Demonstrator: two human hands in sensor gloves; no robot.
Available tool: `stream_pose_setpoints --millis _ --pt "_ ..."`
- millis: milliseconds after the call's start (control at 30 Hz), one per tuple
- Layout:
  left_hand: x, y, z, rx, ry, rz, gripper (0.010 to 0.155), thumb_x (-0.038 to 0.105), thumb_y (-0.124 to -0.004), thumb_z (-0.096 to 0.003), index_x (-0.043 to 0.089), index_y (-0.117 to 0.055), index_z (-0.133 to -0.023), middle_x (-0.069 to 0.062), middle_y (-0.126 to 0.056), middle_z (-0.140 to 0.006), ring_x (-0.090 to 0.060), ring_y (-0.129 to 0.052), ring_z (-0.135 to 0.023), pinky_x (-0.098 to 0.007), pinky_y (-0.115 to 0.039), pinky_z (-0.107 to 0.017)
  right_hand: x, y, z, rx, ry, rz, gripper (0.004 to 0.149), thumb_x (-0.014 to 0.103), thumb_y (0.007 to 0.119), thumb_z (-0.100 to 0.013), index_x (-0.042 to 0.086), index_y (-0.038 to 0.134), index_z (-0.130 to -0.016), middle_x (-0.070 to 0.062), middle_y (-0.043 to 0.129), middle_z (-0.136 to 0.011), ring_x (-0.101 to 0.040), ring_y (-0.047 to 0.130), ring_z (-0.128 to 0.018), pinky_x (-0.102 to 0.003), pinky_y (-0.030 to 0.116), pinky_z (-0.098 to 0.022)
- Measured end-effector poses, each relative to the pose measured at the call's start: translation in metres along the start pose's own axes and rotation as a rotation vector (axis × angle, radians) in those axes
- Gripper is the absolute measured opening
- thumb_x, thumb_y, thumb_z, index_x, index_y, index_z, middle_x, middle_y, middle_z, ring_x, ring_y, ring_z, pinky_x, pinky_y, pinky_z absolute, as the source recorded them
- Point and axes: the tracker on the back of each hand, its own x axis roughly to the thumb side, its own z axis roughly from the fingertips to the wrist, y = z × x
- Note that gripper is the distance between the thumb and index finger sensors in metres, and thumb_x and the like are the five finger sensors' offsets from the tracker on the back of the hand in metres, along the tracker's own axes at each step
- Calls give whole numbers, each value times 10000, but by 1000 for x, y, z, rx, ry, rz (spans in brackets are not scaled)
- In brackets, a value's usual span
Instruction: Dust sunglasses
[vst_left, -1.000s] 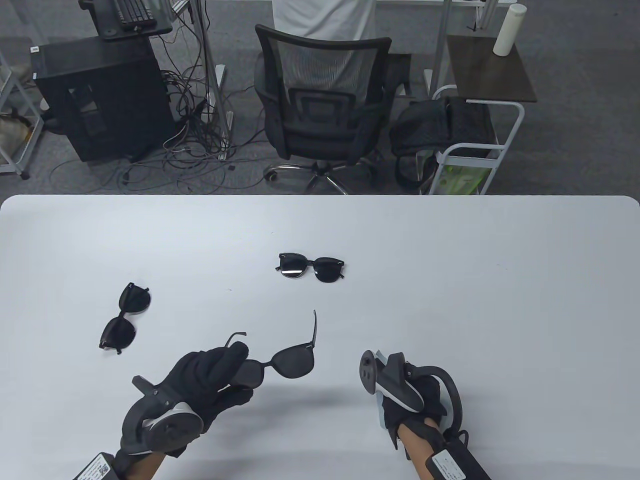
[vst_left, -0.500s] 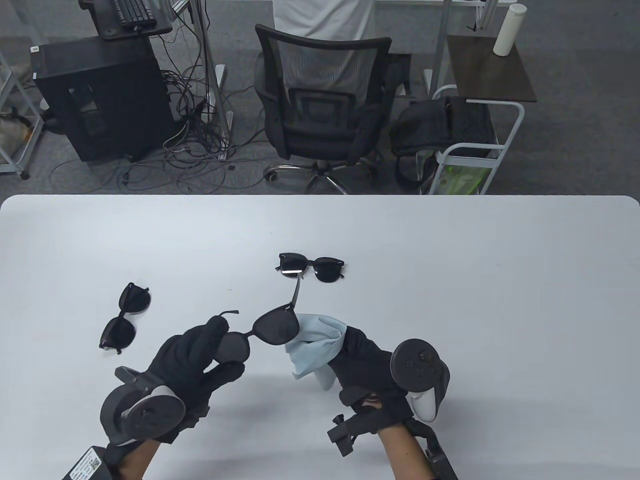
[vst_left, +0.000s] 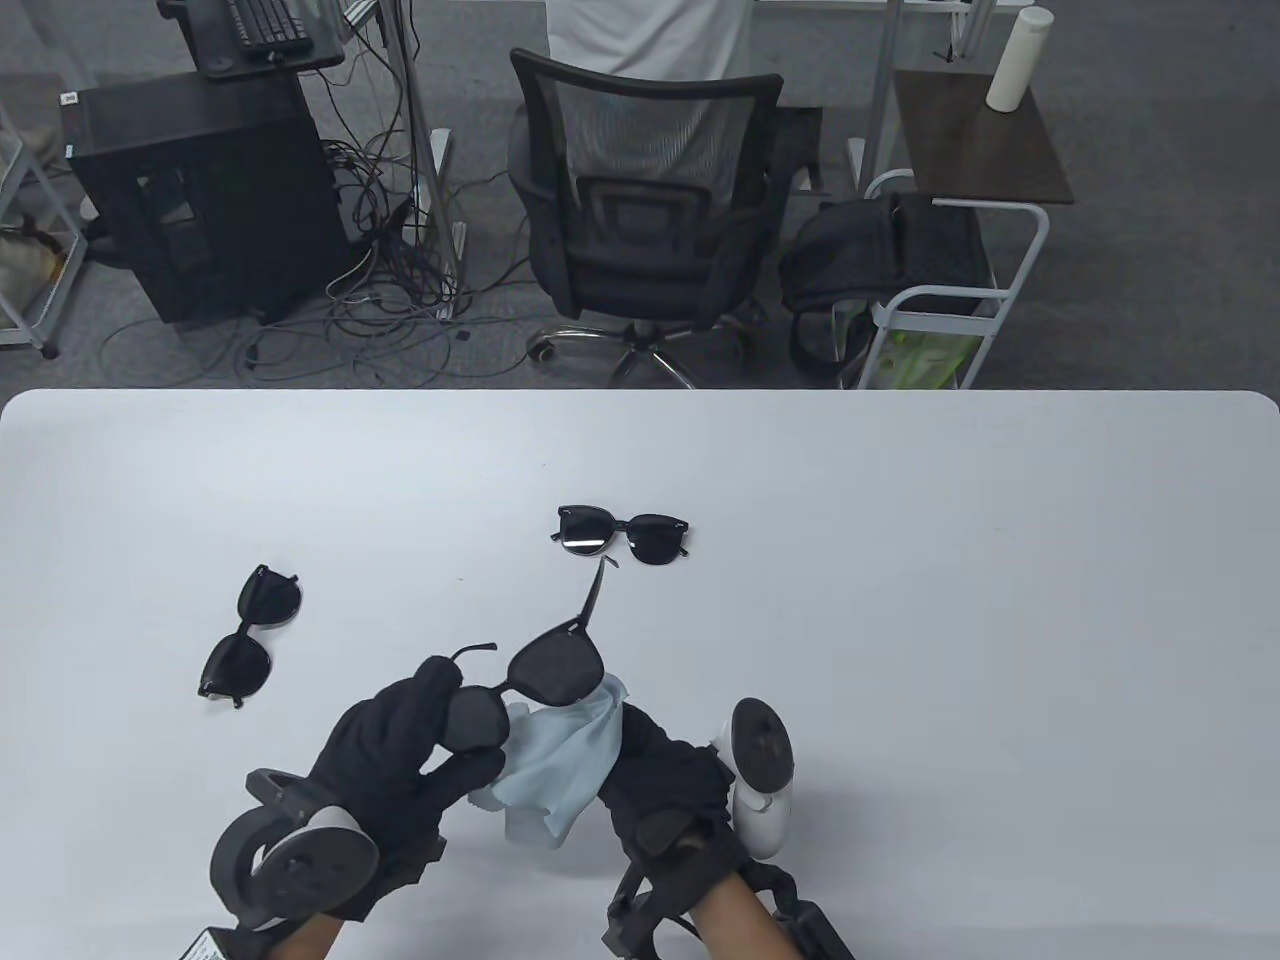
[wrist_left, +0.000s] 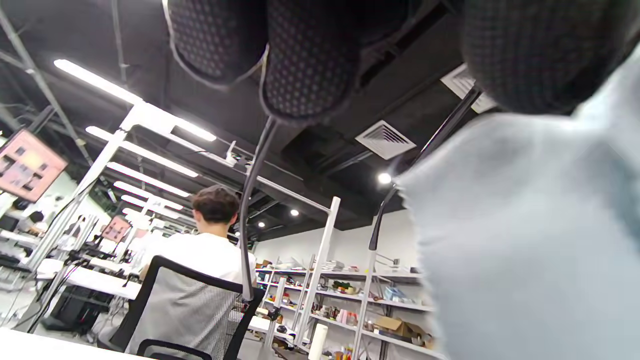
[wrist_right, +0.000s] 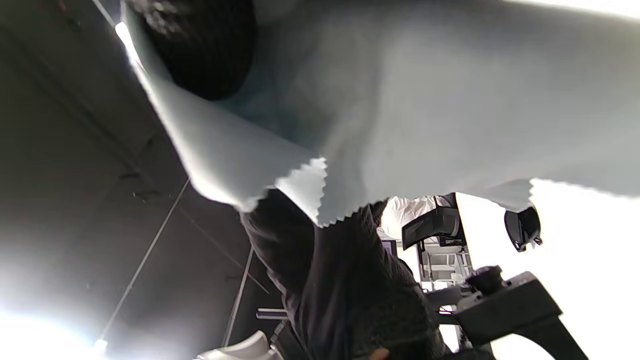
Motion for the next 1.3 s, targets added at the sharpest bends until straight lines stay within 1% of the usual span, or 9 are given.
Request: stream_pose_setpoints --millis 100,233,400,533,733,833,900,1100,1300 --pt "11 -4 4 -6 -37 -43 917 635 -837 -343 306 -399 -1077 67 -698 -897 -54 -954 -577 -376 -817 -556 -1 12 4 12 -10 36 581 484 782 -486 238 550 -959 31 778 -939 -212 833 -852 -446 695 -683" --pt "23 -16 6 -44 -67 -37 919 636 -840 -337 303 -408 -1076 66 -708 -888 -59 -957 -568 -379 -818 -551 -1 19 6 -53 -21 112 561 463 817 -485 269 558 -944 86 785 -928 -172 804 -882 -433 681 -704" --pt "40 -25 7 -34 -85 -49 926 624 -833 -350 273 -389 -1082 37 -691 -873 -55 -954 -555 -376 -825 -537 0 13 10 -147 -40 80 458 428 889 -475 278 676 -851 115 884 -786 -143 890 -780 -379 726 -670" --pt "42 -26 8 -40 -78 -32 926 637 -823 -347 290 -381 -1083 64 -698 -864 -55 -956 -550 -375 -824 -535 3 9 10 -196 -55 133 421 484 934 -436 292 758 -766 121 953 -675 -131 961 -680 -362 781 -613" --pt "37 -29 8 -74 -36 11 925 646 -822 -341 302 -388 -1083 77 -714 -849 -58 -958 -541 -377 -822 -534 5 11 12 -214 -65 212 390 516 830 -481 257 756 -763 103 963 -651 -142 978 -646 -363 793 -589" --pt "32 -29 8 -89 -7 26 928 650 -818 -338 298 -395 -1085 72 -720 -846 -55 -959 -533 -376 -824 -532 5 12 11 -184 -82 253 425 497 660 -520 192 729 -807 66 952 -696 -168 971 -672 -371 787 -600" --pt "29 -29 8 -97 1 33 929 648 -823 -334 304 -395 -1085 70 -719 -851 -59 -959 -537 -379 -823 -533 3 13 10 -159 -81 255 442 489 614 -530 188 701 -840 64 930 -740 -168 955 -708 -370 776 -620" --pt "25 -29 7 -95 14 19 925 635 -826 -342 313 -381 -1086 58 -702 -876 -61 -955 -553 -382 -818 -540 -2 14 7 -100 -34 163 461 398 760 -505 201 627 -900 52 857 -839 -195 868 -817 -400 706 -686" --pt "29 -30 8 -101 -11 23 924 629 -830 -342 313 -380 -1084 70 -704 -867 -57 -954 -556 -379 -819 -543 -5 9 6 -161 -8 164 437 420 924 -442 259 732 -800 106 945 -710 -138 962 -705 -362 789 -622"
